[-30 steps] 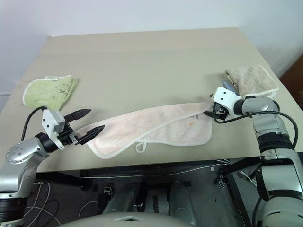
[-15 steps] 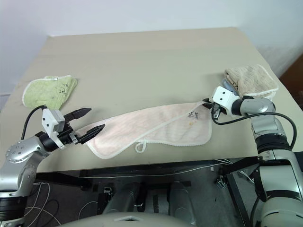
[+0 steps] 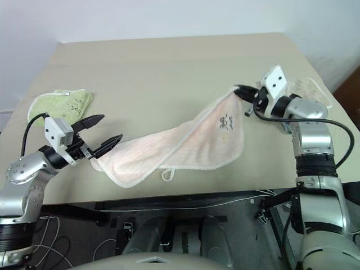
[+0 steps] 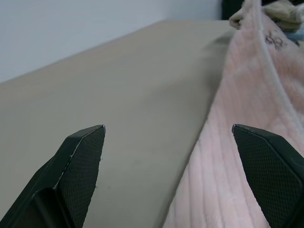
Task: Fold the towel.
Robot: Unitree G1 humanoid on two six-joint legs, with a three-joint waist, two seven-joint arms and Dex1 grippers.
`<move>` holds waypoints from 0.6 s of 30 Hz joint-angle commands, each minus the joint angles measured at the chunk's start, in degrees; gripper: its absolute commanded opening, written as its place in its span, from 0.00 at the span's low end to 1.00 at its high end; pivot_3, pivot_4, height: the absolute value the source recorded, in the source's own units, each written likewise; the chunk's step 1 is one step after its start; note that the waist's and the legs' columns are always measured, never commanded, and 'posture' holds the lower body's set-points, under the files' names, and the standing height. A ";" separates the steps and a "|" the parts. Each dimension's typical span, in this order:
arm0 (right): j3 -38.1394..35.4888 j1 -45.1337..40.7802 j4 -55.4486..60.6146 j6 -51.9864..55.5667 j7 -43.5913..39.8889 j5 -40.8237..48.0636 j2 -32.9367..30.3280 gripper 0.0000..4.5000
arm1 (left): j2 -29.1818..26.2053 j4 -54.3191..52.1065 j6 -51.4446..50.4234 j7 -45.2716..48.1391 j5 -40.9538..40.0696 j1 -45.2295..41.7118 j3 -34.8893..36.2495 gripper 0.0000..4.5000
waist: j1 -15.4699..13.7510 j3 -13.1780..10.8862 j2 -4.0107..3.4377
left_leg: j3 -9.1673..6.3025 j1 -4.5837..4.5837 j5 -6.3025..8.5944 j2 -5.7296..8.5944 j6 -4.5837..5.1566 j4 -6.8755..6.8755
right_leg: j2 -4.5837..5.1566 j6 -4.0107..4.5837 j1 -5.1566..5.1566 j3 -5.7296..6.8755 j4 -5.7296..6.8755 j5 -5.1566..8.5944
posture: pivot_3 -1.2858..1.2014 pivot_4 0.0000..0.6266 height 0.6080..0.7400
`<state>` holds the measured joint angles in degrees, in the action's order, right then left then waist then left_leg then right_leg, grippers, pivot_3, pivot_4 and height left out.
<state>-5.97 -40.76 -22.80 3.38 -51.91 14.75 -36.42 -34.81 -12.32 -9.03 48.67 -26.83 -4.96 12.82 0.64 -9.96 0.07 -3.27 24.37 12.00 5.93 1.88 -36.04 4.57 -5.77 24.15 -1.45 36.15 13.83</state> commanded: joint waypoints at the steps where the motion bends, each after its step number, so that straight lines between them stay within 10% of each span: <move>1: -2.43 -2.06 3.76 2.28 6.43 0.62 1.66 0.01 | -0.82 -3.82 -2.24 1.33 -0.74 -0.27 -2.70 1.00 | 0.01 0.00 0.00 | 0.00 0.00 0.00 0.01 0.00 0.01 | 0.00 0.00 0.00 -0.01 0.00 0.00 | 0.52 0.24 1.00; 18: -2.50 -9.55 -0.47 0.11 20.24 -2.57 6.51 0.01 | 1.64 -10.58 -7.59 -0.46 1.39 4.41 -12.02 1.00 | 0.13 0.00 -0.02 | 0.02 0.03 -0.03 0.04 0.00 0.08 | 0.00 0.00 0.06 -0.03 0.01 0.00 | 0.52 0.24 1.00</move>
<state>-7.59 -48.25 -23.91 4.97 -32.35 12.21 -30.20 -33.85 -21.10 -17.84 49.11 -25.65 -0.58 1.13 0.77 -9.96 0.05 -3.26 24.40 11.98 5.97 1.87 -35.96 4.56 -5.78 24.21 -1.48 36.15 13.83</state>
